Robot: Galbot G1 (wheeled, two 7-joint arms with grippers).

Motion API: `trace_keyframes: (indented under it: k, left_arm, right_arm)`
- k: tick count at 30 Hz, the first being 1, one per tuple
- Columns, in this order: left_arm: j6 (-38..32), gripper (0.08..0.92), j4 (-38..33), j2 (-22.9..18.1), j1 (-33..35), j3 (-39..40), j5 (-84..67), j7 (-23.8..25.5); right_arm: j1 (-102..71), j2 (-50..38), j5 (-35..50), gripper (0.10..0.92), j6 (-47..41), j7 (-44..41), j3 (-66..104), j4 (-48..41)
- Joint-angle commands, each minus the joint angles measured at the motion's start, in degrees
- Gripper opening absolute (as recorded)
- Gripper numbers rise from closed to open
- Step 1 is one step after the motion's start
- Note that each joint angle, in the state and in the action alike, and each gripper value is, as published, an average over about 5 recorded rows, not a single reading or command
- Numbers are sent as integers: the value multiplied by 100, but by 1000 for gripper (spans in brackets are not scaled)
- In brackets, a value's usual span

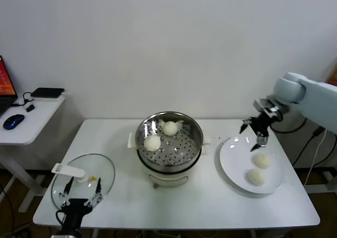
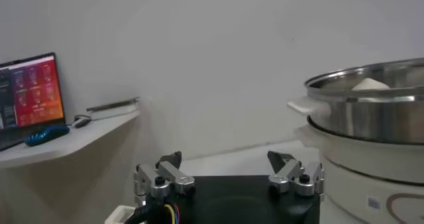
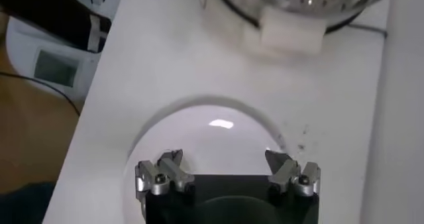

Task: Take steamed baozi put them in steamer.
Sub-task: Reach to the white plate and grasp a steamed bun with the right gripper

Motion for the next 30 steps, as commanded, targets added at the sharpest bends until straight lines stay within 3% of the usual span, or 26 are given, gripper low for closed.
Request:
trace_keyframes:
  k: [1,30]
  left_arm:
    - [-3,823,-1,-3,9,4,1,1]
    - [14,823,109,-35,-88,20,8,-30]
  right_arm:
    - [-1695,-570,-1056,823,132,0,1206,-166]
    - [-2506,295,-1645,823,226,180,1661,-900]
